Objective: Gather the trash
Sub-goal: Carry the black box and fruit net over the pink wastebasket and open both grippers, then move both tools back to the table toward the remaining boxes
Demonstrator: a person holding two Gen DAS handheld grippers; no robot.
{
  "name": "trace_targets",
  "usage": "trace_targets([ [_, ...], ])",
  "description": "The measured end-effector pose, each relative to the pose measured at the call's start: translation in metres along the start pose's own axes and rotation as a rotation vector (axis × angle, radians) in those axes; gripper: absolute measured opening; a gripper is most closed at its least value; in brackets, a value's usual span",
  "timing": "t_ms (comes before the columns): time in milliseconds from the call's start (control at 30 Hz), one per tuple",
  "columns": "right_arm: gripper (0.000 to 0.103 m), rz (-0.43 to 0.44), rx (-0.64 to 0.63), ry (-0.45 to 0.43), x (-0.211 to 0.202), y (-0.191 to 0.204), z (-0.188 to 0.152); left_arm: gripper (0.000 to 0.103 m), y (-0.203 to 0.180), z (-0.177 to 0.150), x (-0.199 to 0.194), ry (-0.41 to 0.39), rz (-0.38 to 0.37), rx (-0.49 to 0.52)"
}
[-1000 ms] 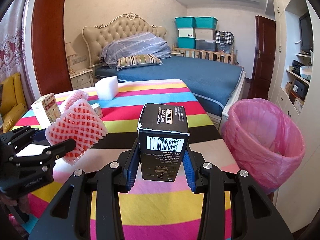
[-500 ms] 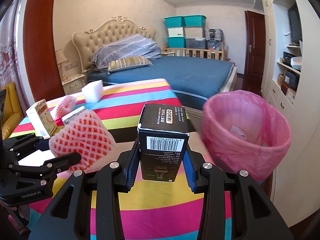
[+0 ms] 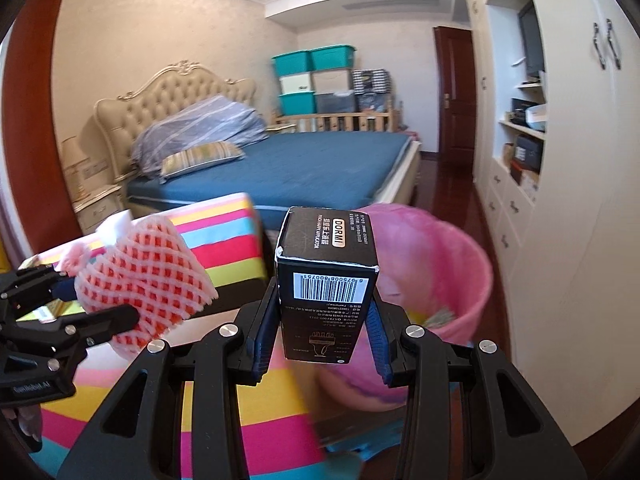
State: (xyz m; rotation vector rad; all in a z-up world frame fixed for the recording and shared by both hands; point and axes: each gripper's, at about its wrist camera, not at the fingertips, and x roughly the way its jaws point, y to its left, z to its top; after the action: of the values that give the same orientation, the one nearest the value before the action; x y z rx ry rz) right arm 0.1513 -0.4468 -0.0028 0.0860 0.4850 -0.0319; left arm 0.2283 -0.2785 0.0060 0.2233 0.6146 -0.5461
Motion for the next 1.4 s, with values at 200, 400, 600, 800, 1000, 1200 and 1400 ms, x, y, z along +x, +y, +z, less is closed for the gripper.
trace_targets([
  [200, 0.038, -0.057, 0.025, 0.023, 0.023, -0.035, 0.008, 0.05, -0.02, 0.04, 0.037, -0.011, -0.033, 0.03],
  [400, 0.039, -0.087, 0.036, 0.049, 0.045, -0.061, 0.012, 0.051, -0.029, 0.069, 0.076, 0.01, -0.061, -0.005],
  [600, 0.039, -0.09, 0.022, 0.054, 0.057, -0.07, 0.017, 0.052, -0.035, 0.088, 0.102, 0.024, -0.065, -0.022],
  [800, 0.063, -0.118, -0.01, 0.046, 0.063, -0.072, 0.016, 0.076, -0.037, 0.098, 0.115, 0.015, -0.059, -0.021],
  [1000, 0.068, -0.145, 0.034, -0.023, 0.034, -0.088, 0.015, 0.087, -0.017, 0.083, 0.091, -0.031, 0.006, -0.032],
  [1200, 0.068, -0.13, 0.065, -0.082, -0.004, -0.084, 0.013, 0.098, 0.003, 0.055, 0.05, -0.09, 0.09, -0.013],
  [1400, 0.07, -0.06, 0.056, -0.105, -0.026, -0.047, 0.013, 0.098, 0.029, 0.012, 0.0, -0.111, 0.147, -0.071],
])
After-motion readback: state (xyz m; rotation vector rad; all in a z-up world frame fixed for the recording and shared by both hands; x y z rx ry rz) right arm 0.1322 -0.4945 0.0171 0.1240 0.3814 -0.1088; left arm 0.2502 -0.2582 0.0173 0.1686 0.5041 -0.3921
